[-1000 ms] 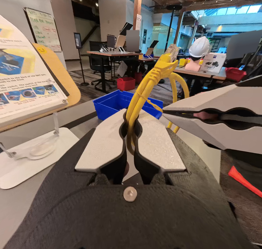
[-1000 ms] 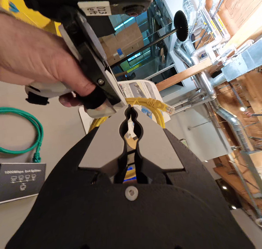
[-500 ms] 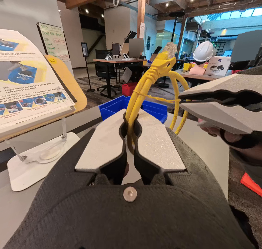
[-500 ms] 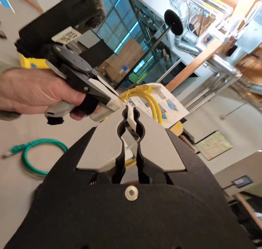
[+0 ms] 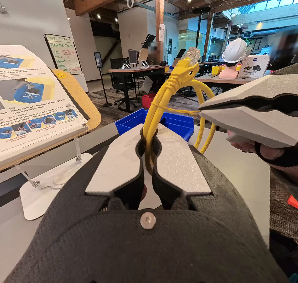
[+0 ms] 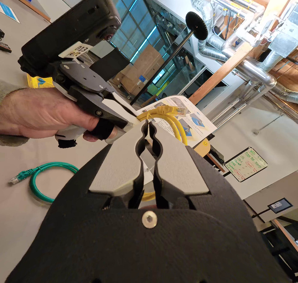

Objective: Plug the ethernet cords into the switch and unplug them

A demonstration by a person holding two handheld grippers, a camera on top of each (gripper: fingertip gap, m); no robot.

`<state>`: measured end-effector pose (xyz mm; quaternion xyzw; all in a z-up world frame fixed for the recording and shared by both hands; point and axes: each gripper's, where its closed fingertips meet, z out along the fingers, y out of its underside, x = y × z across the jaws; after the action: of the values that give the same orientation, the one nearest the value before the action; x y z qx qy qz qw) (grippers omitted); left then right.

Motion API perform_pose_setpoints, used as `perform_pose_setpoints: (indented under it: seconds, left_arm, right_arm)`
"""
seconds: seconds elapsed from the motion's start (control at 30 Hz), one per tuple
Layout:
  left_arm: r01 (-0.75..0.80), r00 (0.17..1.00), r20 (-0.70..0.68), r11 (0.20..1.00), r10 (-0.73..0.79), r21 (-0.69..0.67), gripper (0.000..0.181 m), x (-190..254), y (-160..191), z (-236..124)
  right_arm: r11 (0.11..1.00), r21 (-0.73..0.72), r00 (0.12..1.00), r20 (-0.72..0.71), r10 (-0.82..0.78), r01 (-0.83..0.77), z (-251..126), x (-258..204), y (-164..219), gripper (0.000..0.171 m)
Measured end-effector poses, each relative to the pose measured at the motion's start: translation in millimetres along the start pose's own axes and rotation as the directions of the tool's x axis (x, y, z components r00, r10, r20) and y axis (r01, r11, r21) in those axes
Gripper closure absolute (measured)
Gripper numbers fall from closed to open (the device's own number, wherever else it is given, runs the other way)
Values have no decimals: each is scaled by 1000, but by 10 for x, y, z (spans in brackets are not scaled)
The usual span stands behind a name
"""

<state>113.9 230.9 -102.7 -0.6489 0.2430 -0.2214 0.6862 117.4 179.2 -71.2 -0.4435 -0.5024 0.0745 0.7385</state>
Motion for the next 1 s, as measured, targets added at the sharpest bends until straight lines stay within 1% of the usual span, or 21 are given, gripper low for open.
perform_pose_setpoints:
  seconds: [0.4, 0.57, 0.7, 0.8, 1.0]
  left_arm:
    - [-36, 999, 2, 999, 36, 6, 177, 16, -21, -5]
    - [-81, 997, 16, 997, 81, 2, 177, 17, -20, 0]
    - [-163, 986, 41, 987, 163, -15, 177, 15, -5, -1]
    - [-191, 980, 46, 981, 191, -17, 177, 22, -8, -1]
    - [-202, 979, 15, 979, 202, -2, 177, 87, -32, -8]
  right_arm:
    - [1000, -18, 1000, -13, 15, -15, -10, 72, 7, 171]
    - [999, -20, 1000, -16, 26, -26, -15, 101, -9, 171]
    - [999, -24, 999, -20, 35, -36, -21, 133, -4, 171]
    - [999, -40, 999, -26, 24, -25, -17, 148, 15, 171]
    - [992, -107, 998, -29, -63, 59, 12, 116, 132, 171]
